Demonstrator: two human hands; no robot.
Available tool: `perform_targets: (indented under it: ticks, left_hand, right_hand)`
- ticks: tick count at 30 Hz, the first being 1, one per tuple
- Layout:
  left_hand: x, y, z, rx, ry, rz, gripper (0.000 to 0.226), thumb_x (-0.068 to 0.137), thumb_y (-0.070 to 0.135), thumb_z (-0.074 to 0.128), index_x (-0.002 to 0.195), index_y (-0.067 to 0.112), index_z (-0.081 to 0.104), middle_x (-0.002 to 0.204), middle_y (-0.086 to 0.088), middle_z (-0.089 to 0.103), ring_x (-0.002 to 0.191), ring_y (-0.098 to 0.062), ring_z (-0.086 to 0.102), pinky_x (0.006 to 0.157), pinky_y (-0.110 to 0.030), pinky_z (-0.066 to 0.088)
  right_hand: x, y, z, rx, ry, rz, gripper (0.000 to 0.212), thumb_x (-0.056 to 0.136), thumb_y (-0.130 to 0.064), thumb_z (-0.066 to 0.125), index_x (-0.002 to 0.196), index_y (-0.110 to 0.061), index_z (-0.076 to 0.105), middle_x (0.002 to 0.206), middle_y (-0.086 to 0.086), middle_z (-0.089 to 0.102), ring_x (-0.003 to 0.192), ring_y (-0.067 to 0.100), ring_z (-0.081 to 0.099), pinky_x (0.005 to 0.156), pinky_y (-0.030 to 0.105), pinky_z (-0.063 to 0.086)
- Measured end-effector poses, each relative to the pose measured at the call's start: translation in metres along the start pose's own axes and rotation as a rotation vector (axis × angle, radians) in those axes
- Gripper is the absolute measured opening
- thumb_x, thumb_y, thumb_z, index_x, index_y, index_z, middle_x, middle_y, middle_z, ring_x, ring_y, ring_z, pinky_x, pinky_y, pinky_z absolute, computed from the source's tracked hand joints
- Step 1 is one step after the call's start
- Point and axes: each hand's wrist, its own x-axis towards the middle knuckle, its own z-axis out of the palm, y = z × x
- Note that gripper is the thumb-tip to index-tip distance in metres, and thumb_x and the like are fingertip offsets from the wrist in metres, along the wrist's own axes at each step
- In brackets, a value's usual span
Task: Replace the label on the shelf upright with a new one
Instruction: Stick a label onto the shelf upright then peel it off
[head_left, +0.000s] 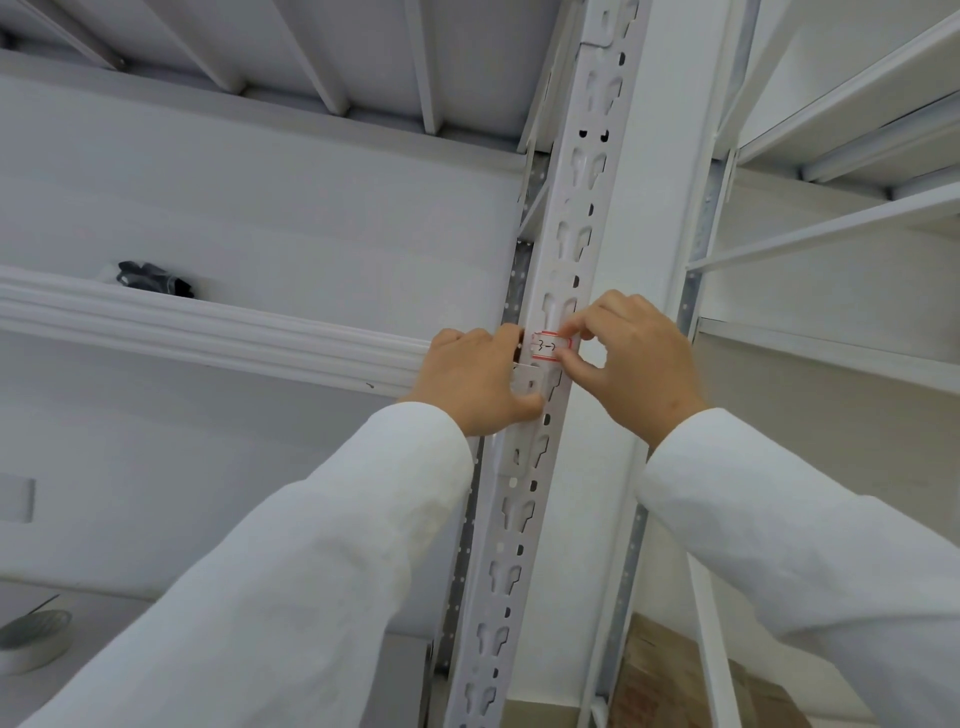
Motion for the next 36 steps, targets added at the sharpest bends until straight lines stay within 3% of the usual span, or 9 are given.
perform_targets:
  ticks: [6,10,17,23,36]
  left_hand:
    - [0.000,0.000,-0.001,0.005,-0.005,-0.001,0.046,0.080,0.048,0.055,0.114,0.019,0.046,0.094,0.001,0.057,0.089,-0.020,0.050,0.091,-0.033,0.031]
    - [-0.001,0.000,-0.001,0.013,-0.003,0.003,0.044,0.081,0.048,0.055,0.111,0.018,0.046,0.091,0.002,0.055,0.087,-0.020,0.050,0.090,-0.032,0.031]
    - [-0.001,0.000,0.000,0.004,-0.004,-0.009,0.037,0.080,0.047,0.055,0.102,0.020,0.042,0.087,0.002,0.054,0.083,-0.021,0.049,0.089,-0.032,0.032]
    - [0.000,0.001,-0.001,0.004,-0.007,-0.012,0.044,0.080,0.048,0.055,0.111,0.018,0.046,0.092,0.001,0.057,0.086,-0.021,0.051,0.090,-0.033,0.031]
    - [0.000,0.000,0.000,0.003,0.006,0.000,0.043,0.080,0.048,0.054,0.111,0.018,0.046,0.090,0.001,0.057,0.085,-0.022,0.051,0.088,-0.032,0.030]
  right_hand:
    - [0.009,0.014,-0.011,-0.161,-0.022,-0.323,0.022,0.081,-0.031,0.055,0.083,-0.014,0.069,0.079,0.003,0.064,0.070,0.025,0.057,0.052,0.033,0.046]
    - [0.014,0.021,-0.010,-0.237,0.013,-0.478,0.018,0.084,-0.027,0.058,0.077,-0.014,0.069,0.084,0.002,0.068,0.077,0.026,0.064,0.055,0.034,0.049]
    - [0.016,0.027,-0.004,-0.280,0.081,-0.598,0.025,0.087,-0.026,0.056,0.071,-0.012,0.068,0.072,0.004,0.065,0.066,0.026,0.063,0.061,0.034,0.053]
    - [0.018,0.025,-0.001,-0.380,0.144,-0.654,0.020,0.082,-0.023,0.058,0.064,-0.013,0.061,0.067,0.001,0.060,0.059,0.023,0.059,0.055,0.029,0.044]
    - [0.022,0.031,-0.001,-0.380,0.162,-0.711,0.024,0.089,-0.027,0.052,0.069,-0.016,0.059,0.067,0.001,0.060,0.063,0.024,0.060,0.066,0.031,0.046]
